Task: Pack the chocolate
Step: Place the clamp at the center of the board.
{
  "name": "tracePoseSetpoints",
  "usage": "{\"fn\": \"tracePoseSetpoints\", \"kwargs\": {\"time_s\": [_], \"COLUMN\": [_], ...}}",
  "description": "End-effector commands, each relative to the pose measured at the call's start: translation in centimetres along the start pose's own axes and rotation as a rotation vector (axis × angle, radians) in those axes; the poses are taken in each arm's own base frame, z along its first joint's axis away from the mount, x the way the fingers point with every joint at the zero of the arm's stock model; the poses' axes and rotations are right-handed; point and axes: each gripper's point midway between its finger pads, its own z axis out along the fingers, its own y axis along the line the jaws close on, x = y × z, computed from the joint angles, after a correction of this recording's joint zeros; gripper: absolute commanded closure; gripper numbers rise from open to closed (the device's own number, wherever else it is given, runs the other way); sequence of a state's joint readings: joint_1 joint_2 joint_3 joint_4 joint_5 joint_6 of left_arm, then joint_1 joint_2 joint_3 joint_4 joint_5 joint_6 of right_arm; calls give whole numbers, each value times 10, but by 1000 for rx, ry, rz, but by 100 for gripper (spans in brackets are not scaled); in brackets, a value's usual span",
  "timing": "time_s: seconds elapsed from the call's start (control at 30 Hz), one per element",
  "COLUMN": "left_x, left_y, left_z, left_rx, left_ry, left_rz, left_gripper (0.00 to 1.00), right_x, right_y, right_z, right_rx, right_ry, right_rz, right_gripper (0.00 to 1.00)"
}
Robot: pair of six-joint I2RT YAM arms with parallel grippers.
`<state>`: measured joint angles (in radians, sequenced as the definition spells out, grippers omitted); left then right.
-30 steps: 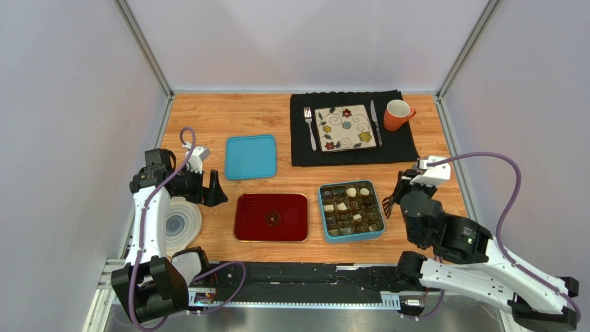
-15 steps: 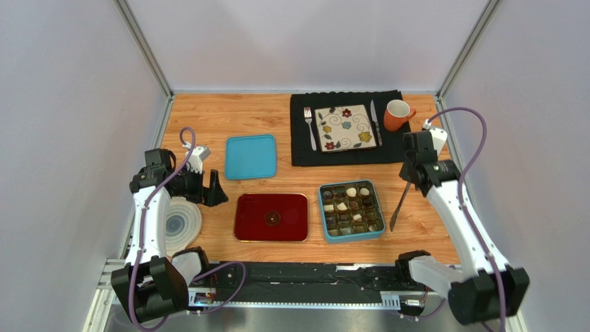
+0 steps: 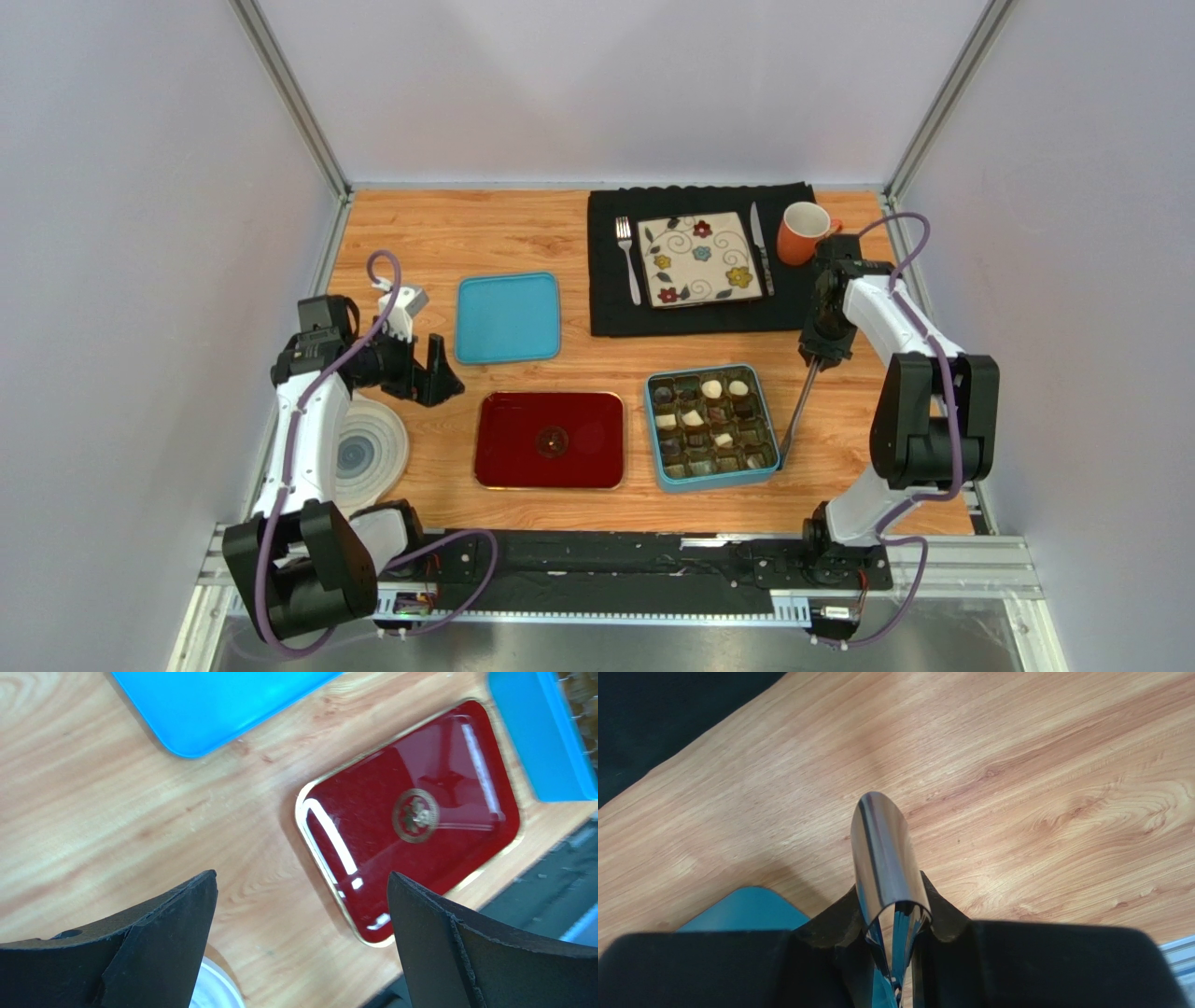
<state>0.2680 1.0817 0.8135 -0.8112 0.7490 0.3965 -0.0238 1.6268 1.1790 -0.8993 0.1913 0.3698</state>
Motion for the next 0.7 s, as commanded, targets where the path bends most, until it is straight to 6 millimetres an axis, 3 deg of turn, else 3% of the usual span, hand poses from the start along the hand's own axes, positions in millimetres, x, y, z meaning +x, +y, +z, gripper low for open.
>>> {"fn": "tracePoseSetpoints", "kwargs": {"time_s": [0.0,0.03,0.23,0.33,0.5,0.53,0.67], "left_x": [-17,-19,-48,-54,-61,-62,-64], "left_y": [27,40,54,58,62,55,53], "left_z": [23,27,38,48,62,70,80], "left_rx": [-92,-150,-193,-207,-255,-229,-177], "left_ry": [-31,-19,-25,-24,-34,-27,15], "left_rz": [214,268,431,570,871,913,965], "left_gripper": [1,1,1,1,1,1,2], "right_x": [-8,-7,-9,-13,-26,-27,-36], "right_y": [-5,-7,-13,-12,-3,-2,0], "right_z": [12,14,20,16,-6,-10,-44], "right_rx": [-3,5,0,-14,-89,-100,-156], "right_ry": [7,14,12,-1,-59,-69,-150], "right_rz": [54,61,107,121,137,137,151], "right_gripper": [75,68,49,45,40,40,41]}}
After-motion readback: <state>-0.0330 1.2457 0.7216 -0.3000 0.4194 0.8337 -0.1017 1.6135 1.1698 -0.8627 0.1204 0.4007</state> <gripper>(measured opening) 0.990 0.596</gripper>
